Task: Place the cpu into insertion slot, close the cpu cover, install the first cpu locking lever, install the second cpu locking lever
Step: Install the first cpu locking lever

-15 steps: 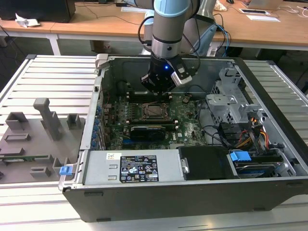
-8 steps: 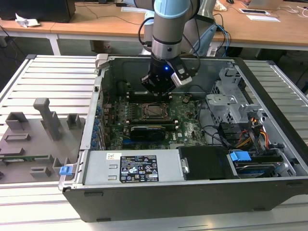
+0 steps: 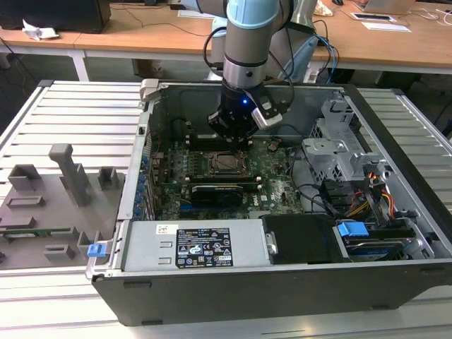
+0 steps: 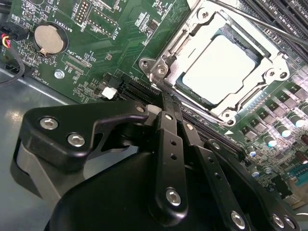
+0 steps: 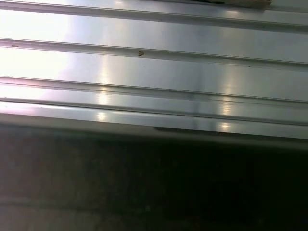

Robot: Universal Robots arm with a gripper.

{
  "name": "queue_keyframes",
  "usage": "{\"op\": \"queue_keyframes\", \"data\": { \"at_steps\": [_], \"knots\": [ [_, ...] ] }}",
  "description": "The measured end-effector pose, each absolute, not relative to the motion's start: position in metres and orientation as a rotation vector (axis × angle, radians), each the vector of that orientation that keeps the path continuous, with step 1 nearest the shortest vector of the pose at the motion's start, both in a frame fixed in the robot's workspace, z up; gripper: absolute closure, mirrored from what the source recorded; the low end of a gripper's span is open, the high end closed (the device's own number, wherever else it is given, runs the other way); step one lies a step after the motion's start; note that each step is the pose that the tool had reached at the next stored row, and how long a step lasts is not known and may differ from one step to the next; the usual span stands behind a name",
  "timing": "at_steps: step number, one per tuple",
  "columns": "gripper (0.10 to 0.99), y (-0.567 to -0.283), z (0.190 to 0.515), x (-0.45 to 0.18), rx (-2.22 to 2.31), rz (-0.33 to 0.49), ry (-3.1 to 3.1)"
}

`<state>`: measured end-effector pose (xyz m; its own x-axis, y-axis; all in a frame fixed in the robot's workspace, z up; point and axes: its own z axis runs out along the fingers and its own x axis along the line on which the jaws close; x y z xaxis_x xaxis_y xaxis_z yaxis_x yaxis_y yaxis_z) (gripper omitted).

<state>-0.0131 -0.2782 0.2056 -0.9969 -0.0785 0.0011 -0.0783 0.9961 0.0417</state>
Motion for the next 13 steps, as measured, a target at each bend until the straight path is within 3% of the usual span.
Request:
{"op": "queue_keyframes", "data": {
  "at_steps": [13],
  "knots": [
    [0.980,-0.2785,0.2046,-0.0128,0.123,-0.060,-3.136]
  ]
}}
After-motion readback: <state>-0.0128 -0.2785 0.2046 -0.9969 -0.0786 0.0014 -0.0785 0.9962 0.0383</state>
